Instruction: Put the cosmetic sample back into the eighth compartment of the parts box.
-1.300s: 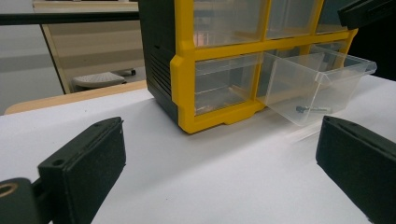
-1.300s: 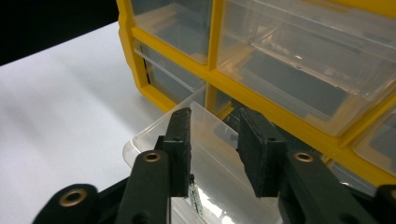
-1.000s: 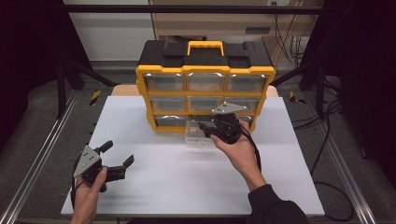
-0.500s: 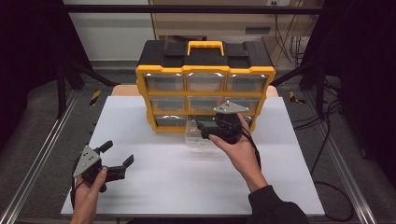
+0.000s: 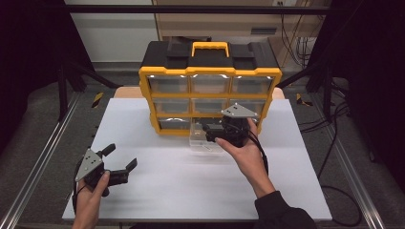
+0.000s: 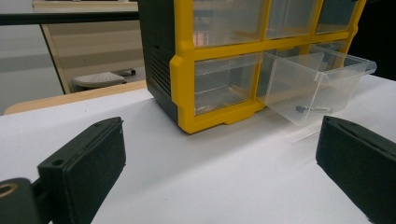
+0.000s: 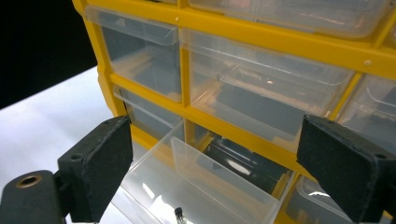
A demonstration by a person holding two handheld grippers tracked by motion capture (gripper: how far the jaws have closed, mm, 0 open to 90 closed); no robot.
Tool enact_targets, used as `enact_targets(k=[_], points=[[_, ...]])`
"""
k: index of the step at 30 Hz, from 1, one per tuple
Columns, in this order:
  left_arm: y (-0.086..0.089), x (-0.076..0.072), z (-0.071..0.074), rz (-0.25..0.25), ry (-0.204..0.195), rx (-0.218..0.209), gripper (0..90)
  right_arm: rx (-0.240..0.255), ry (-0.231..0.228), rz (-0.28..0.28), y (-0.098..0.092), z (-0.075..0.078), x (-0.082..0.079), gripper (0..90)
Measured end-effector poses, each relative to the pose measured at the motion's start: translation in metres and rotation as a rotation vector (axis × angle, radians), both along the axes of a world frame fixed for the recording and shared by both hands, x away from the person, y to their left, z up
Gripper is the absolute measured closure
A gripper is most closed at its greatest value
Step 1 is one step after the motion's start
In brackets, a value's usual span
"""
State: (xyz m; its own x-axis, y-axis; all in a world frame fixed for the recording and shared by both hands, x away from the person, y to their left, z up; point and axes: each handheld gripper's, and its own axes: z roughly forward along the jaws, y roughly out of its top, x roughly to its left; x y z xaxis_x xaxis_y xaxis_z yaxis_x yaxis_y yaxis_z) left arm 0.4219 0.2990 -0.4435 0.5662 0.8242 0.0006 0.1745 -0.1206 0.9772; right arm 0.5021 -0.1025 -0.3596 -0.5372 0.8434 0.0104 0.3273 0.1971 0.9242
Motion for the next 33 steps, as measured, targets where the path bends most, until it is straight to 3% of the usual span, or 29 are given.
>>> enact_targets(k=[16, 26, 33], points=[[0.000, 0.000, 0.000, -0.001, -0.001, 0.000, 1.5, 0.054, -0.093, 0.040, -0.011, 0.011, -0.017, 6.5], [-0.001, 0.000, 0.000, -0.003, -0.003, 0.003, 1.5, 0.064, -0.123, 0.013, -0.022, 0.012, -0.024, 4.8], [-0.001, -0.001, 0.001, -0.004, -0.005, 0.002, 1.5, 0.077, -0.158, -0.011, -0.030, 0.009, -0.029, 8.3]])
